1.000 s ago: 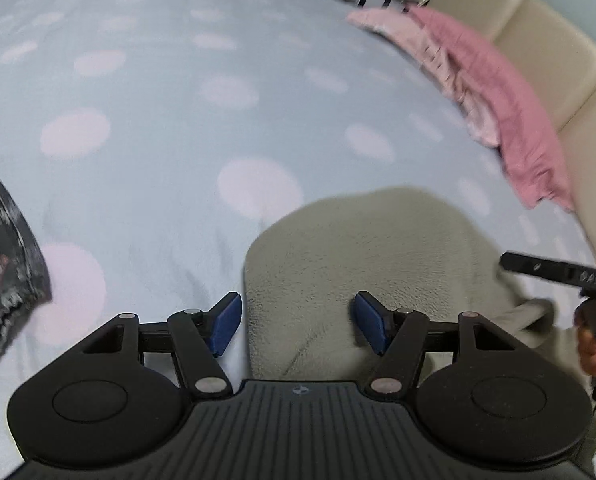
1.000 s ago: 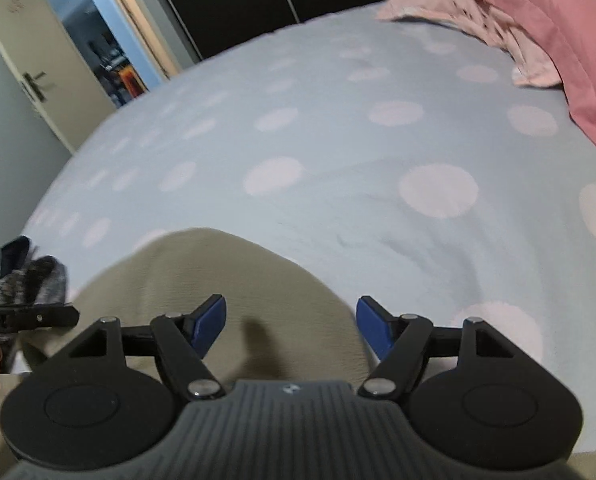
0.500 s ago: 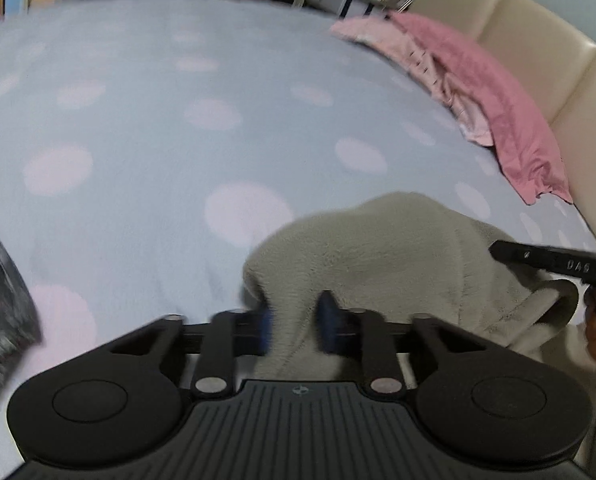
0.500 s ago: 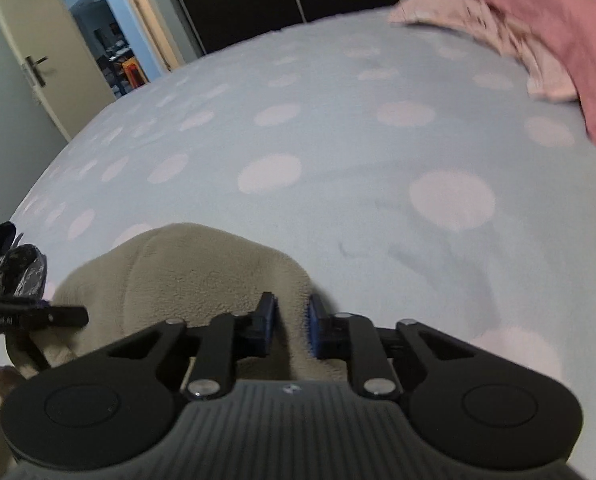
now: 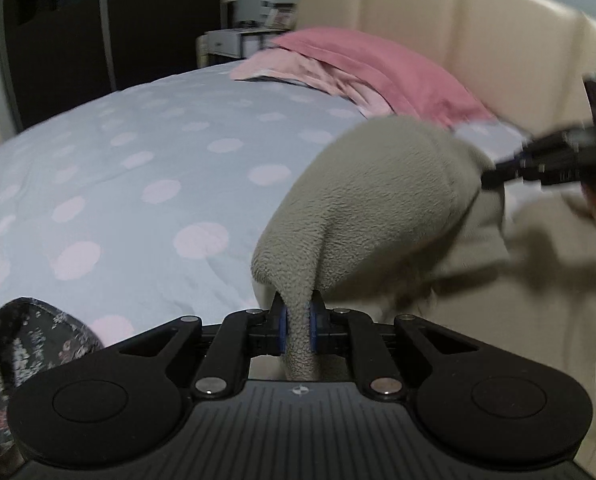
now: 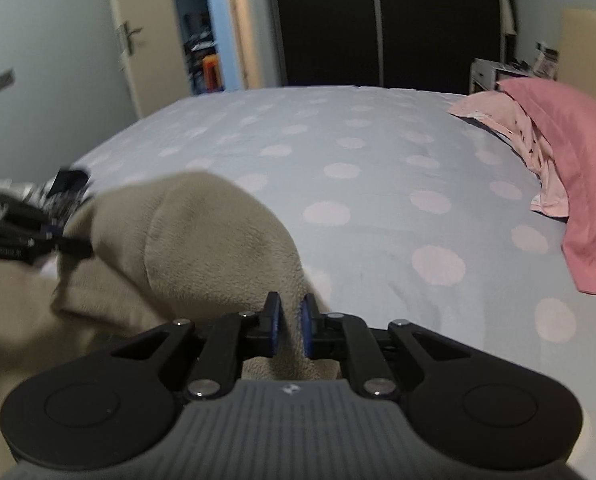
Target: Fold clothes
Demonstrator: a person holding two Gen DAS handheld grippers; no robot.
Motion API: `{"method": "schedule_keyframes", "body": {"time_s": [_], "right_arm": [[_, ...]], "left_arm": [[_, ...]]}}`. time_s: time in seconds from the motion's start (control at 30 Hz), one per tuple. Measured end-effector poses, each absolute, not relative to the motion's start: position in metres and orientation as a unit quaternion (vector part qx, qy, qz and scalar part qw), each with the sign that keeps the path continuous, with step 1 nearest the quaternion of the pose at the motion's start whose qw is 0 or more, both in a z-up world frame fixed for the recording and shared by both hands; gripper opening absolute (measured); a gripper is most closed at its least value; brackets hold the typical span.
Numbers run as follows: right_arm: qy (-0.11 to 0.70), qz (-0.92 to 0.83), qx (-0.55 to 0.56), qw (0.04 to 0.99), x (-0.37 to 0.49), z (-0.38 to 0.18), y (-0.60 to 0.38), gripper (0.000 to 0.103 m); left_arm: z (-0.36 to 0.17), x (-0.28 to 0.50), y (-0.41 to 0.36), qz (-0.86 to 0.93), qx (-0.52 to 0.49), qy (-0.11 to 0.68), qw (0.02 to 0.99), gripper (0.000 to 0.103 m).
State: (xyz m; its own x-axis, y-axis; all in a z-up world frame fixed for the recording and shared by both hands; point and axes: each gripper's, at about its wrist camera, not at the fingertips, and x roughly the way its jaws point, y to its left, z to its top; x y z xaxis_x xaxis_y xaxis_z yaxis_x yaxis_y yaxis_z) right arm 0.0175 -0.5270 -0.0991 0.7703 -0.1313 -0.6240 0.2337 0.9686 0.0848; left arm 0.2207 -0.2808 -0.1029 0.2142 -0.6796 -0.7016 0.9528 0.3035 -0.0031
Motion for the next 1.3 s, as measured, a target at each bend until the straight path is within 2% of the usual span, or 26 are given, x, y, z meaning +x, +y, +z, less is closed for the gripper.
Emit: {"method": "schedule_keyframes", "body": {"time_s": [0.23, 0.43, 0.53, 0.6, 0.67, 0.73, 0.8, 0.9, 1.07, 1.13, 1.3], "right_arm": [[0.375, -0.064, 0.018, 0.925, -0.035, -0.120, -0.474, 0.009], [0.440, -0.040, -0.034, 0.896, -0.044, -0.155, -0.440, 0.010], [0.467, -0.037, -0.051, 0.882, -0.042, -0.165, -0.430, 0.015], [0.479, -0.029, -0.049, 0.876, -0.043, -0.164, -0.428, 0.017], [0.479, -0.024, -0.047, 0.876, -0.050, -0.160, -0.428, 0.021], [0.465, -0.024, -0.047, 0.884, -0.057, -0.151, -0.427, 0.030], [0.448, -0.026, -0.043, 0.892, -0.062, -0.140, -0.426, 0.034], [0.417, -0.036, -0.020, 0.908, -0.063, -0.124, -0.422, 0.034], [0.390, -0.053, -0.008, 0.919, -0.045, -0.115, -0.402, 0.034], [0.386, -0.046, -0.003, 0.921, -0.034, -0.117, -0.394, 0.035], [0.418, -0.019, -0.006, 0.908, -0.014, -0.145, -0.385, 0.036]], "left_arm": [[-0.121, 0.164, -0.251, -0.551, 0.284, 0.288, 0.730, 0.008], [-0.147, 0.134, -0.240, -0.534, 0.328, 0.292, 0.722, 0.009], [-0.151, 0.126, -0.234, -0.523, 0.331, 0.300, 0.726, 0.011], [-0.150, 0.124, -0.227, -0.521, 0.326, 0.309, 0.726, 0.016], [-0.144, 0.121, -0.216, -0.527, 0.319, 0.313, 0.723, 0.017], [-0.134, 0.113, -0.207, -0.534, 0.327, 0.295, 0.722, 0.021], [-0.123, 0.105, -0.200, -0.540, 0.325, 0.283, 0.723, 0.027], [-0.100, 0.098, -0.201, -0.540, 0.293, 0.255, 0.747, 0.027], [-0.081, 0.112, -0.230, -0.519, 0.212, 0.272, 0.782, 0.027], [-0.085, 0.118, -0.244, -0.517, 0.190, 0.285, 0.784, 0.027], [-0.125, 0.123, -0.266, -0.510, 0.224, 0.342, 0.757, 0.027]]}}
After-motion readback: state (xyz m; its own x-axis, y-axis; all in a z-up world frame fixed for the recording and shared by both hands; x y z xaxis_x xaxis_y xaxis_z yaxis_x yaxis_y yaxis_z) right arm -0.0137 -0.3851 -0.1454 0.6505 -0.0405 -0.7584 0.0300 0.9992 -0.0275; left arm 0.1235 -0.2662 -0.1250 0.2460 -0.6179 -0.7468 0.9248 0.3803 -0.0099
